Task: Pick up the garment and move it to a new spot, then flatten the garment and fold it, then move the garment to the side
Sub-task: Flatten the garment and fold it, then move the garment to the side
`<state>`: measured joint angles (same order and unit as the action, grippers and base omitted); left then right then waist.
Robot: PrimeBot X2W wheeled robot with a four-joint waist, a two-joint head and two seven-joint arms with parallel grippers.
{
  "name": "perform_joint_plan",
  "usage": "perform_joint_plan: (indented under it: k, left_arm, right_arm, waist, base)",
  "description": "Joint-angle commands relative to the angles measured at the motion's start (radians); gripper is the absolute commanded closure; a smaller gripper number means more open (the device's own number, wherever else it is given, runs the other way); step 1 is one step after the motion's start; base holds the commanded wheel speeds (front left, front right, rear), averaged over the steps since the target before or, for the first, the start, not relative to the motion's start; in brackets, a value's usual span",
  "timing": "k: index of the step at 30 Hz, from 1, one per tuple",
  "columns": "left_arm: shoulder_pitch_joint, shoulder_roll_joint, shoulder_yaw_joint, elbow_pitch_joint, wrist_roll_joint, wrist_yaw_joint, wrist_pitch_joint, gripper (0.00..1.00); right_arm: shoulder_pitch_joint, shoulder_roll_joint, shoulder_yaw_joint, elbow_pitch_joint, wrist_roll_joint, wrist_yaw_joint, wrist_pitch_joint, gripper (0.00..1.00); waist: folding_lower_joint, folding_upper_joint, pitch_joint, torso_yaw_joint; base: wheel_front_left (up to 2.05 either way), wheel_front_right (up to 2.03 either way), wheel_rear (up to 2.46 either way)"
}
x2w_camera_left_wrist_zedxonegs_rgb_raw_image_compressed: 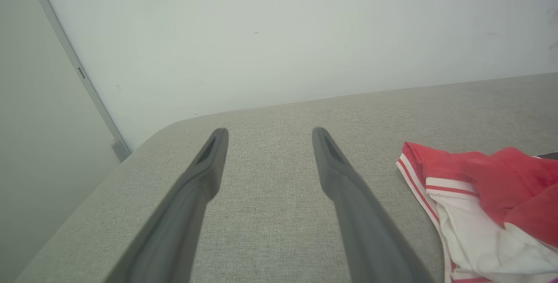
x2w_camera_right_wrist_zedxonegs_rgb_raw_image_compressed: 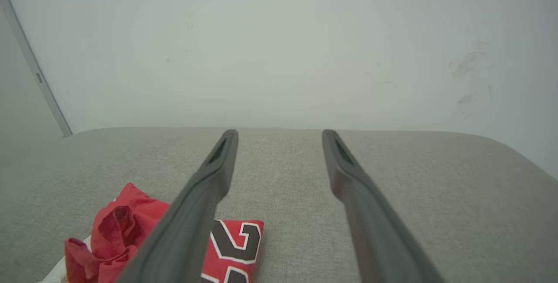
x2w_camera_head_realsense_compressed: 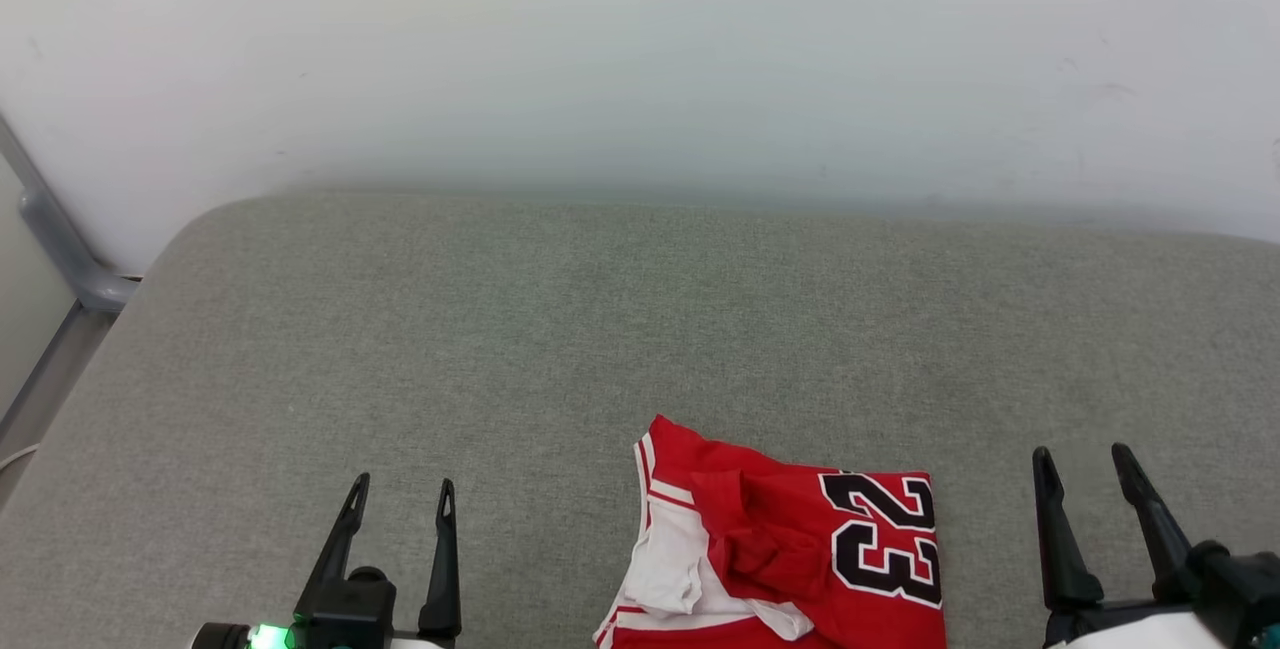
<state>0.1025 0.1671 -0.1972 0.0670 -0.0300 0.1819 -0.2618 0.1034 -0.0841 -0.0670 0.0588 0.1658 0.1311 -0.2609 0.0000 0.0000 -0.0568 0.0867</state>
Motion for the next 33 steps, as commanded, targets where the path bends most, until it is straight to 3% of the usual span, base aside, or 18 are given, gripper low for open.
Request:
perform_joint_plan:
  k: [1, 28, 33]
  left_arm:
    - [0.012, 0.0, 0.0, -0.002, -0.001, -0.003, -0.004, 0.0]
    - [0.021, 0.007, -0.011, 0.02, -0.004, -0.014, -0.004, 0.0]
    - [0.014, 0.006, -0.011, 0.021, -0.006, -0.013, -0.004, 0.0]
  right_arm:
    - [0.02, 0.009, -0.004, -0.014, -0.007, -0.001, -0.004, 0.0]
    - [0.052, 0.036, -0.008, -0.041, -0.046, -0.001, 0.002, 0.0]
    - [-0.001, -0.008, -0.014, -0.056, -0.022, -0.001, 0.021, 0.0]
  waist:
    - [0.0, 0.0, -0.002, -0.001]
    - [0.0, 0.0, -0.014, 0.003]
    - [0.0, 0.0, -0.009, 0.002]
  base:
    - [0.0, 0.0, 0.0]
    - [0.0, 0.0, 0.0]
    - [0.0, 0.0, 0.0]
